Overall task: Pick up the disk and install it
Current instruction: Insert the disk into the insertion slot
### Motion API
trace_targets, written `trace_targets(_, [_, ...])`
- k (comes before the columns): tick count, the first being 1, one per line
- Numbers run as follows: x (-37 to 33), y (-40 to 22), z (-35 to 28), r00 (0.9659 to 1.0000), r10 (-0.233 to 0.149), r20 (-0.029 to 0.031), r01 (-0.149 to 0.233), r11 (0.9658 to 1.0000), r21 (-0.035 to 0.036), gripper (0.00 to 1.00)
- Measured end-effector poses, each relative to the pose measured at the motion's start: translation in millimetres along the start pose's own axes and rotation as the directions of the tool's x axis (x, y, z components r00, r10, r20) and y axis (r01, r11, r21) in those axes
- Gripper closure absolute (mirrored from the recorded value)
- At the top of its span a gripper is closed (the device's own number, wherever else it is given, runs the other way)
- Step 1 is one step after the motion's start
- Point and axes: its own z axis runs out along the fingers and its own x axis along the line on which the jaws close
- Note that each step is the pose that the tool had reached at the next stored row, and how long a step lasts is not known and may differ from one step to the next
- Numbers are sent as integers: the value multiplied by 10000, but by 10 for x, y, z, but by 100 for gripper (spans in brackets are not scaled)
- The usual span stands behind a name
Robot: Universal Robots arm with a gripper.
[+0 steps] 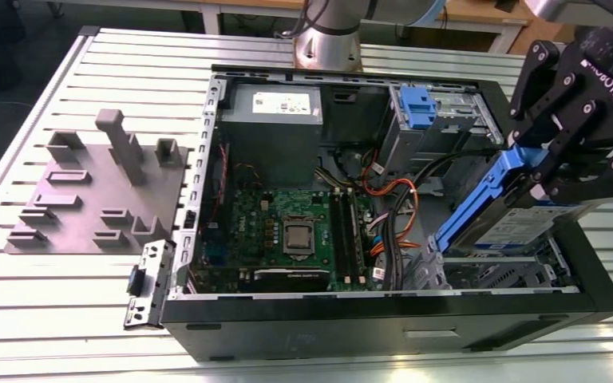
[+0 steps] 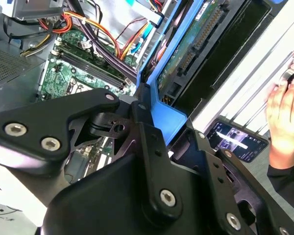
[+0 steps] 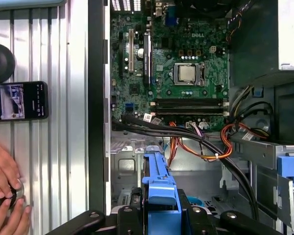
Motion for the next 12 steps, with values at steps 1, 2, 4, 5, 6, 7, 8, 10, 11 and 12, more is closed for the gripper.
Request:
trace_targets(1, [1,-1,15,10000,0,1,0,10000,0,63])
trace_targets(2, [1,-3,29,10000,0,1,0,10000,0,63])
trace_targets(4, [1,-6,37,10000,-1,0,1,10000,0,63])
trace_targets(5, [2,-6,37,10000,0,0,0,10000,0,63])
trace_targets(6, [1,-6,37,10000,0,-1,0,10000,0,63])
trace_targets(7, [1,-7,37,10000,1,-1,-1,10000,0,63])
trace_targets(8, [1,-7,37,10000,0,0,0,10000,0,63])
trace_targets(10, [2,-8,38,10000,0,1,0,10000,0,63])
trace_targets(11, [2,-8,37,10000,1,0,-1,10000,0,63])
trace_targets(12, [1,-8,37,10000,1,-2,-1,10000,1,62])
